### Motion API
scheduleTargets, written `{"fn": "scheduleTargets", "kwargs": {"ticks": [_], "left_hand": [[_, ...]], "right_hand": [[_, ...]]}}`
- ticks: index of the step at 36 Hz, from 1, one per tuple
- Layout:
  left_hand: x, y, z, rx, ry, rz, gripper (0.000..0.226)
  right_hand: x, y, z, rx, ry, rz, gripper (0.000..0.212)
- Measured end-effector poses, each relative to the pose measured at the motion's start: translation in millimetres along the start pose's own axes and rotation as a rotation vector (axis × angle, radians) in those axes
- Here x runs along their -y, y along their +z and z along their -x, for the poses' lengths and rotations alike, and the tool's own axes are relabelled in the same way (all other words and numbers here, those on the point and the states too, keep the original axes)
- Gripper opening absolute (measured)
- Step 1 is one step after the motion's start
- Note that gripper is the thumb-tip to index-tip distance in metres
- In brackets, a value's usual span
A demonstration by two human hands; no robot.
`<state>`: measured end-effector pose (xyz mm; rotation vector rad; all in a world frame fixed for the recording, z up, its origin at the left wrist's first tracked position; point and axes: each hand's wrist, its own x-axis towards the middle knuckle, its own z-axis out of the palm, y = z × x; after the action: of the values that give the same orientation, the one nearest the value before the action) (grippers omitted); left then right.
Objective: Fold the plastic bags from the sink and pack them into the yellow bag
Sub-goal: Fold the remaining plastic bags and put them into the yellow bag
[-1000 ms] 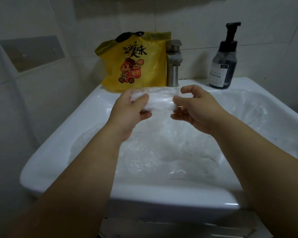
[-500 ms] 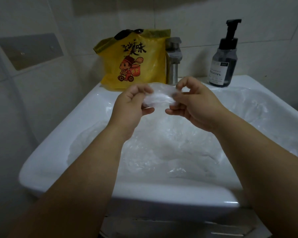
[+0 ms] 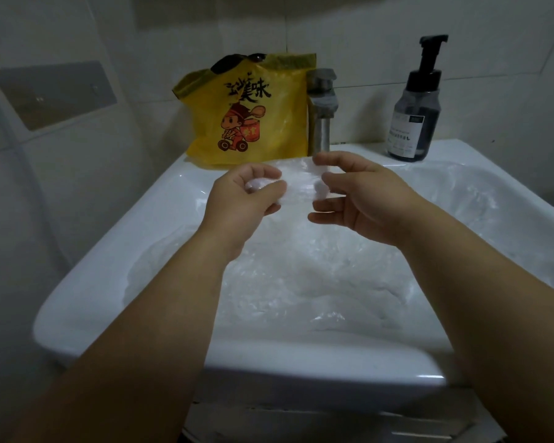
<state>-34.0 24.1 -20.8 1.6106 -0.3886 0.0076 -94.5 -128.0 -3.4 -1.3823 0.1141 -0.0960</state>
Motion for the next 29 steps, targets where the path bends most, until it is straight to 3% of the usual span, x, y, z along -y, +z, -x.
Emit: {"fn": "scheduleTargets", "kwargs": {"ticks": [8,16,20,29], "left_hand": [[-3,-1,2,0.050,-0.001,0.011,0.021],[3,-4,1,0.083,0.083,-0.194,0.026],[4,-5,3,0.059,0.159,-0.309,0.023],[6,-7,3,0.093,0.218,-0.497,0.009]], "right_hand": [[-3,4,2,0.032,0.019,0.048,0.016],[-8,2,-4,-0.146,-0.184,0.506,0.046],[-11,0,-4,-0.184,-0.297,0.674,0.049],[-15,-5,-8,-0.208,-0.405,0.957,0.023]]}}
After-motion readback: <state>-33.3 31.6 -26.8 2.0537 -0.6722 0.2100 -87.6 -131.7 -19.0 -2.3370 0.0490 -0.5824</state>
